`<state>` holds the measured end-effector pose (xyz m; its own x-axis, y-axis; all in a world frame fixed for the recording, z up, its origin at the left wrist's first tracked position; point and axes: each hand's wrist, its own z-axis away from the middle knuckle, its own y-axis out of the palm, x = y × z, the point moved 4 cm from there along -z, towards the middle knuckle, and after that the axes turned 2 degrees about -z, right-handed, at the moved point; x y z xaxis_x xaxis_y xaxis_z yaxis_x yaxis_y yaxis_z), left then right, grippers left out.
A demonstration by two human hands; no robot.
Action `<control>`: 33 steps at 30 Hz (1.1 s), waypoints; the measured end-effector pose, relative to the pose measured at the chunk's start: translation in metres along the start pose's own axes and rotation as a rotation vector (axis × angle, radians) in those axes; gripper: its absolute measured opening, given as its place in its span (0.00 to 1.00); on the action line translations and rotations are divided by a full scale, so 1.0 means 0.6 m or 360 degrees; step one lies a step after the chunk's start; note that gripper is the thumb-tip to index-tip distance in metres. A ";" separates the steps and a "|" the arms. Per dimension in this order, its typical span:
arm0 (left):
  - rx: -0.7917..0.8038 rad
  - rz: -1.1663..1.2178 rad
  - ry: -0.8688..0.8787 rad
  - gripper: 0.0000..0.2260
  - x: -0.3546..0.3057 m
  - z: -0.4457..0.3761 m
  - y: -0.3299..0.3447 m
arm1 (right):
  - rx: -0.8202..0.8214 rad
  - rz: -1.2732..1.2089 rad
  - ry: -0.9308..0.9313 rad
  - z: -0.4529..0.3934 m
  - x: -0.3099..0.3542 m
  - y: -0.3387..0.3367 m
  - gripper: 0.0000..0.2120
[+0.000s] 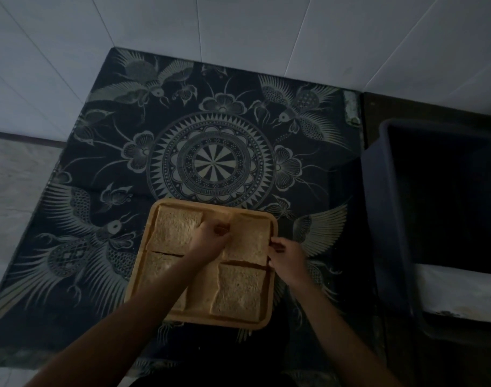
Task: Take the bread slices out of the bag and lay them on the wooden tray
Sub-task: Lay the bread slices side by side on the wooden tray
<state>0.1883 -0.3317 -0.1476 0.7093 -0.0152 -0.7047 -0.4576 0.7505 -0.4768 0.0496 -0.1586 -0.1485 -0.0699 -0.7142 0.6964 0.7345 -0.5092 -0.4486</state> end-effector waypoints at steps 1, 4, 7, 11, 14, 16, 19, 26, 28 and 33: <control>-0.0018 -0.0011 0.0001 0.11 0.002 0.000 0.001 | -0.0016 0.0039 -0.0015 0.001 0.000 0.000 0.18; -0.0076 -0.0030 0.0007 0.11 0.008 0.002 0.005 | -0.0065 0.0144 -0.0056 0.004 0.002 0.003 0.19; -0.0138 -0.0072 0.0047 0.10 0.013 0.005 0.006 | -0.0085 0.0278 -0.0134 0.009 0.000 0.011 0.18; -0.0205 -0.0116 0.0105 0.08 0.010 0.006 0.006 | -0.0144 0.0439 -0.0198 0.016 0.007 0.012 0.17; -0.0208 -0.0132 0.0118 0.08 0.008 0.006 0.005 | -0.0170 0.0521 -0.0199 0.016 0.009 0.010 0.16; -0.0209 -0.0141 0.0114 0.08 0.009 0.008 0.005 | -0.0189 0.0531 -0.0201 0.017 0.011 0.010 0.16; -0.0221 -0.0124 0.0098 0.07 0.009 0.012 0.002 | -0.0195 0.0518 -0.0208 0.017 0.010 0.011 0.16; -0.0123 -0.0124 0.0051 0.08 -0.004 0.028 -0.006 | -0.0218 0.0486 -0.0222 0.028 0.012 0.011 0.16; -0.0101 -0.0140 0.0055 0.08 -0.007 0.032 -0.007 | -0.0212 0.0492 -0.0218 0.031 0.014 0.011 0.16; -0.0051 -0.0140 0.0087 0.11 -0.010 0.045 -0.007 | -0.0060 0.0413 -0.0223 0.040 0.028 0.000 0.16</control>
<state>0.2005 -0.3171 -0.1273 0.7176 -0.1165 -0.6866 -0.4124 0.7234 -0.5538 0.0644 -0.1588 -0.1234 0.2127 -0.7508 0.6253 0.6897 -0.3380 -0.6404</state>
